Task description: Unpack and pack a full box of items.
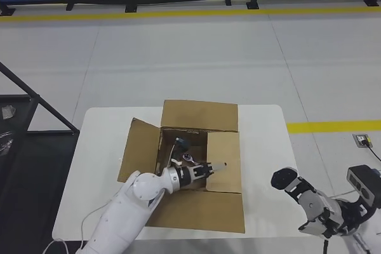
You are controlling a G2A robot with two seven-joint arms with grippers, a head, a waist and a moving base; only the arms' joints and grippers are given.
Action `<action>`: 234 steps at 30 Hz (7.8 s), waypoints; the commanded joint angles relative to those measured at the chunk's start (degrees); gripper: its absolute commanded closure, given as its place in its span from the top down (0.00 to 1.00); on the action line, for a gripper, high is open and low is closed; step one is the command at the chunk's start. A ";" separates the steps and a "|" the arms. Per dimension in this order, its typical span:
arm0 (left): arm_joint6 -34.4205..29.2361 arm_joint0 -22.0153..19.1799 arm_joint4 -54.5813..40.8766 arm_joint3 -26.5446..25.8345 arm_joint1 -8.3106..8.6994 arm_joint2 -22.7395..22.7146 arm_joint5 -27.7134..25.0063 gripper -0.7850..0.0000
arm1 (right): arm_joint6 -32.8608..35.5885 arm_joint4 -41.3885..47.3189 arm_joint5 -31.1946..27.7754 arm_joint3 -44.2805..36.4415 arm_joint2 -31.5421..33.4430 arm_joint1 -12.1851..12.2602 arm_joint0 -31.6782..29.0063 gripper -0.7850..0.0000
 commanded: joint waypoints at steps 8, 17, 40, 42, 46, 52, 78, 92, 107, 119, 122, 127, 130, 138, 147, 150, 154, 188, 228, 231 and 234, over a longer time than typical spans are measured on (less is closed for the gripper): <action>-0.68 1.36 -0.64 -6.39 0.30 -1.19 -2.37 1.00 | -1.30 0.18 0.00 -0.43 2.54 -0.06 -1.52 1.00; 3.77 -3.30 -1.43 -5.52 -2.17 4.87 -1.75 1.00 | -4.89 -0.25 0.00 -2.76 11.68 -0.43 -7.66 1.00; 8.56 -16.18 -1.17 14.96 -12.32 20.22 -0.56 1.00 | -3.68 3.67 0.00 -1.97 19.74 -4.12 -16.67 1.00; 8.53 -16.25 -1.08 14.58 -12.40 19.64 -1.62 1.00 | -3.13 3.81 0.00 -1.58 19.53 -4.40 -16.12 1.00; 7.06 -14.86 -2.68 10.87 -11.42 16.18 -3.43 1.00 | -1.97 4.30 0.00 -1.18 19.28 -4.89 -14.75 1.00; 1.61 -7.04 -1.43 -1.88 -6.08 2.34 -3.80 1.00 | 0.00 3.67 0.00 -0.91 17.80 -5.06 -11.07 1.00; -0.24 37.91 -4.65 -35.90 3.93 -49.71 -5.18 1.00 | 10.91 -35.92 31.51 25.19 -34.78 -7.74 40.33 1.00; -0.24 37.91 -4.65 -35.90 3.93 -49.71 -5.18 1.00 | 10.12 -39.17 32.05 28.07 -37.23 -8.36 42.50 1.00; 1.81 38.93 -6.45 -36.33 4.53 -49.52 -2.67 1.00 | 18.06 -62.03 51.23 38.27 -60.27 -16.75 58.95 1.00; 3.55 40.76 -8.90 -36.31 5.03 -50.18 -3.07 1.00 | 14.66 -60.03 50.71 64.80 -71.32 -28.62 66.96 1.00; 3.74 40.62 -8.49 -36.63 5.17 -49.75 -2.87 1.00 | 12.65 -59.43 48.89 68.91 -71.59 -30.13 67.47 0.66; 4.23 40.54 -7.89 -37.07 5.39 -49.34 -2.61 1.00 | 11.41 -58.61 46.63 73.46 -71.69 -32.11 67.99 0.43; 4.69 40.58 -7.54 -37.14 5.52 -49.25 -2.63 1.00 | 11.57 -58.20 44.91 75.90 -71.54 -32.93 68.45 0.42; 5.50 40.40 -7.34 -36.94 5.83 -48.62 -2.41 1.00 | 12.87 -58.98 43.73 78.70 -71.76 -34.89 69.08 0.05; 6.11 40.10 -7.43 -36.87 6.18 -48.14 -2.40 1.00 | 16.08 -63.68 48.20 74.28 -71.26 -35.00 70.70 0.00; 6.19 39.94 -7.44 -36.94 6.31 -48.01 -2.24 1.00 | 17.30 -65.91 50.29 69.06 -70.16 -33.79 70.53 0.00; 6.28 39.57 -7.54 -37.06 6.46 -47.66 -2.13 1.00 | 18.59 -69.59 53.49 58.49 -66.72 -30.53 68.45 0.00; 5.73 37.01 -9.99 -34.79 7.71 -45.54 -1.91 1.00 | 33.90 -86.72 62.92 10.47 -22.06 -14.29 32.28 0.00; 7.99 37.47 -10.57 -34.09 8.82 -44.91 -1.71 1.00 | 19.10 -81.11 62.90 44.25 -13.28 -13.74 40.72 0.00; 8.51 37.63 -10.48 -34.20 8.88 -44.93 -1.64 1.00 | 16.72 -79.91 61.63 49.18 -13.71 -13.90 42.57 0.00; 8.82 37.85 -10.45 -34.32 8.93 -44.90 -1.47 1.00 | 15.41 -79.75 60.75 52.72 -14.59 -14.05 44.22 0.00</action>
